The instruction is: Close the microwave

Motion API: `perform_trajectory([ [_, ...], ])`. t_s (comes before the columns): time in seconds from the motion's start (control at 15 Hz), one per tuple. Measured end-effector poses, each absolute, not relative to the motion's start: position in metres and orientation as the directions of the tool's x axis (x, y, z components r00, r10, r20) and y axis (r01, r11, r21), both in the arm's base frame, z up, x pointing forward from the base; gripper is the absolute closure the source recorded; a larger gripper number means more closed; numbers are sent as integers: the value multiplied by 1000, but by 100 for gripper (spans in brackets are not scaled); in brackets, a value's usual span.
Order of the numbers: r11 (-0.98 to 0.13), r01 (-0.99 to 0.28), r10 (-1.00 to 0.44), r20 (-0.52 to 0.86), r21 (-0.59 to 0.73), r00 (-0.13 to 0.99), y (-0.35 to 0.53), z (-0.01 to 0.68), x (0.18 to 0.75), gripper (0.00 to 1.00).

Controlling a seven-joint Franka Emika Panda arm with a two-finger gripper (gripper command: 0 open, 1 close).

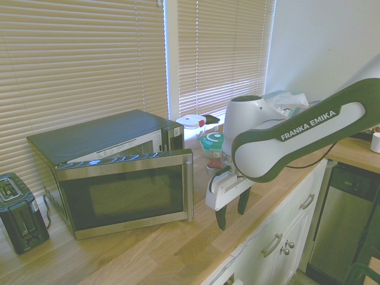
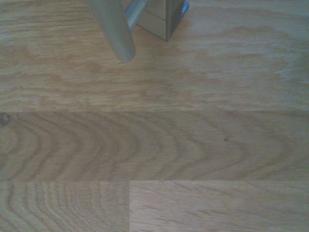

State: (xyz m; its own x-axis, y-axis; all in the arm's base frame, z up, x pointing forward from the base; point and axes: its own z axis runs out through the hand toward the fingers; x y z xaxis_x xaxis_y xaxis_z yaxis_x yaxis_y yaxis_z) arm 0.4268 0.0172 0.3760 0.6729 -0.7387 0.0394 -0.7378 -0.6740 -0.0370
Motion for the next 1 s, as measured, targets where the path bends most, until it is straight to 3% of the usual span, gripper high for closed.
perform_trajectory([
  [0.33, -690, -724, -723, 73, -26, 687, 21, 381, 428, 0],
  [1.0, -757, -653, -642, 162, 18, 749, 126, 458, 470, 0],
])
